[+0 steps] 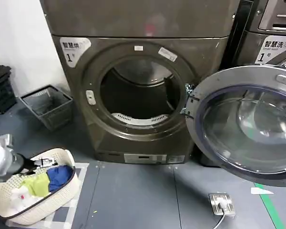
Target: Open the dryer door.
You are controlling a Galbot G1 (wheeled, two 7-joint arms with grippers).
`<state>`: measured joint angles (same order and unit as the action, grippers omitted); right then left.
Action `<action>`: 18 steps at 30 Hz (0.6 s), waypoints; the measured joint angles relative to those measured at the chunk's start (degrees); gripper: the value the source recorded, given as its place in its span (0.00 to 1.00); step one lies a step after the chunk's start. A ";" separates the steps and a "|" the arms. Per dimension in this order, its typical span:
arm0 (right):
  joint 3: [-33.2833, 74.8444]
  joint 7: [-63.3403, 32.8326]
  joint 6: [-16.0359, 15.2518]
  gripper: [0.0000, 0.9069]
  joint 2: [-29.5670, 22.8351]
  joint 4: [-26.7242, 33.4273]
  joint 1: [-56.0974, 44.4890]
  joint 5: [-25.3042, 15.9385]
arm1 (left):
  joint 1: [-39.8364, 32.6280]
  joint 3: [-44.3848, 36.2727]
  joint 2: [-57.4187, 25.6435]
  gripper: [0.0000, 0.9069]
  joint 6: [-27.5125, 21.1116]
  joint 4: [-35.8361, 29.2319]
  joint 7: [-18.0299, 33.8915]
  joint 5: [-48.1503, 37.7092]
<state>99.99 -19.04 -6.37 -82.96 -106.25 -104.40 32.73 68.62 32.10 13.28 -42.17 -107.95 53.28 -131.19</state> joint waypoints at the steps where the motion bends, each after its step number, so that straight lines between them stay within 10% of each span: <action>1: 0.01 0.00 0.20 1.00 0.00 0.00 0.00 0.08 | 0.26 0.07 -0.16 1.00 0.01 0.17 0.04 -0.78; 18: -0.02 0.87 1.48 1.00 -0.19 0.12 0.18 0.33 | -0.39 1.16 0.07 1.00 -0.02 3.95 1.38 -3.84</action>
<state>99.97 -18.17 -4.89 -83.15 -106.13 -104.22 33.06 68.23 33.26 13.35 -42.19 -104.00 54.66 -135.04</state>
